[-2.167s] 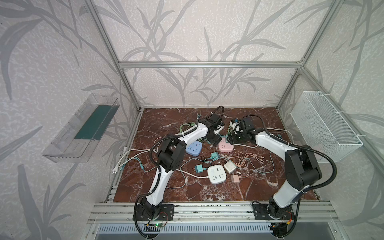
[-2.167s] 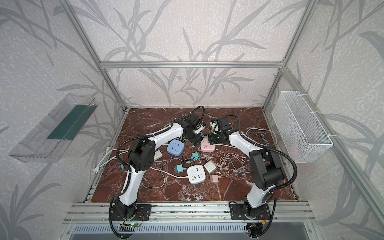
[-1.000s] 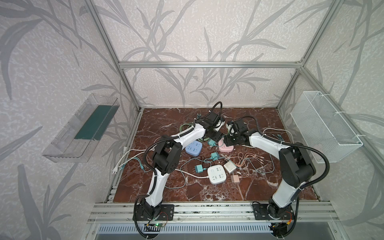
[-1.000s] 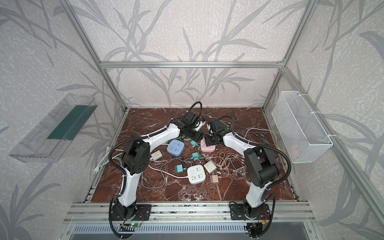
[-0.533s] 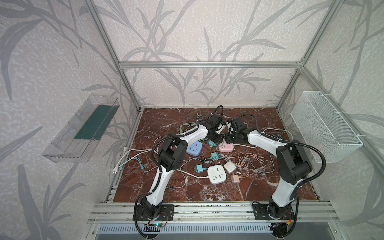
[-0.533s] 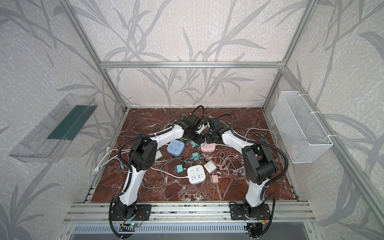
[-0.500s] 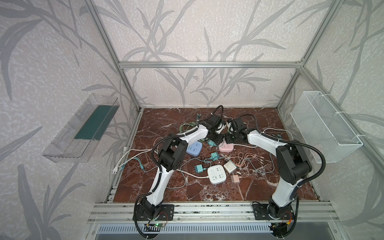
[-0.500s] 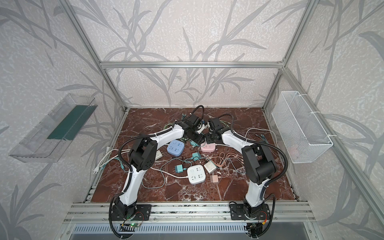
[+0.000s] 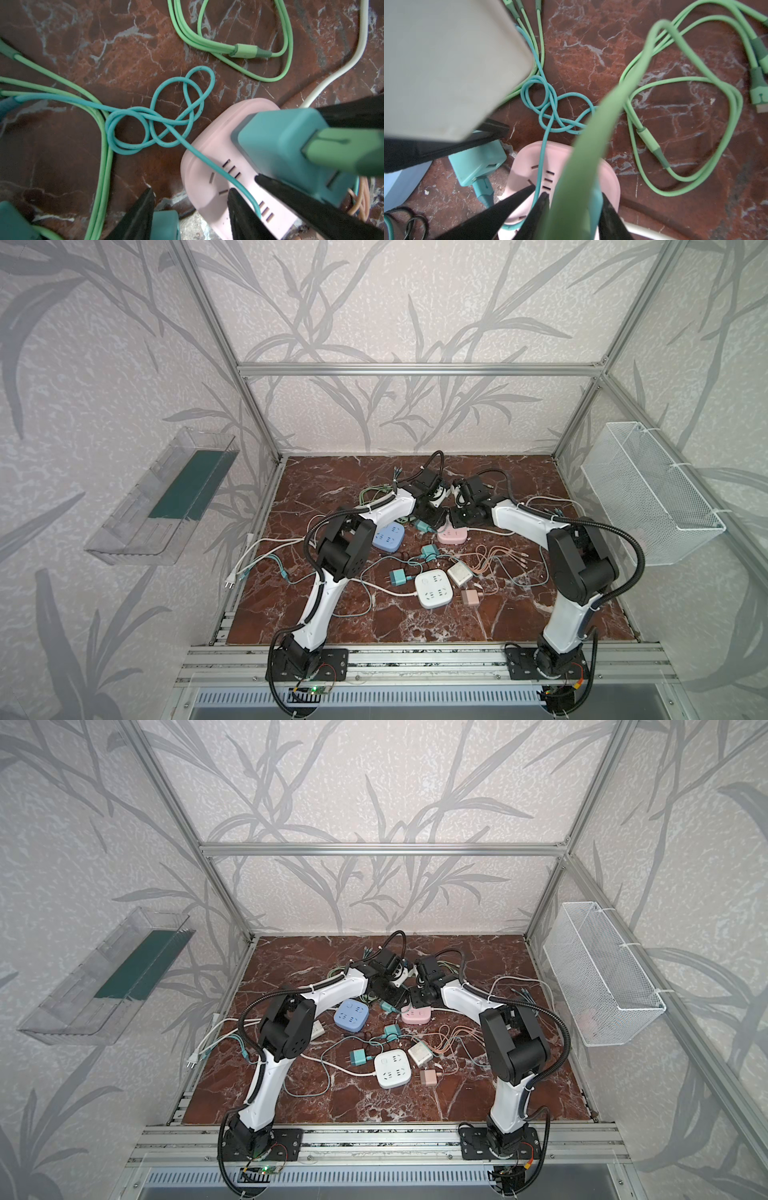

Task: Pull the plug off the socket
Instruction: 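Grip the teal charger with right gripper and begin pulling it upward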

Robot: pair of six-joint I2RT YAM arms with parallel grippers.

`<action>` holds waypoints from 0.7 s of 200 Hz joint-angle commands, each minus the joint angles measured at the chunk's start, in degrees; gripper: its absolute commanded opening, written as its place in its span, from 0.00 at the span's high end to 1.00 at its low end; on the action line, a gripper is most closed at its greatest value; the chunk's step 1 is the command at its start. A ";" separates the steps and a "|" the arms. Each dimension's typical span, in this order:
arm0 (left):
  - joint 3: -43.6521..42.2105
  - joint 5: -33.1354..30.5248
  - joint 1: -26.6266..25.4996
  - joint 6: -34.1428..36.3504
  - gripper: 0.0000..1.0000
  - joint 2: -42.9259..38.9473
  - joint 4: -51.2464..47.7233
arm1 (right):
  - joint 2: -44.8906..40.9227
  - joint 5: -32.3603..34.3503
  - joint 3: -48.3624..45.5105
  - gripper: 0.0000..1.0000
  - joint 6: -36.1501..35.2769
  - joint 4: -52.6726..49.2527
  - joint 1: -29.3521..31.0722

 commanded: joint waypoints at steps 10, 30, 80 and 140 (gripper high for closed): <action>1.36 0.38 0.15 -1.20 0.43 1.53 -1.83 | 1.03 0.47 1.72 0.66 0.17 -0.81 0.43; 1.35 0.14 0.18 -1.46 0.44 1.67 -2.43 | 0.71 0.77 1.64 0.69 0.34 -1.02 0.56; 1.25 -1.49 0.08 -2.25 0.46 2.34 -3.13 | -0.28 0.39 1.43 0.75 1.38 -0.30 0.78; 1.27 -3.54 0.04 -1.62 0.48 2.33 -4.20 | -2.00 -0.41 1.59 0.81 2.43 0.36 0.82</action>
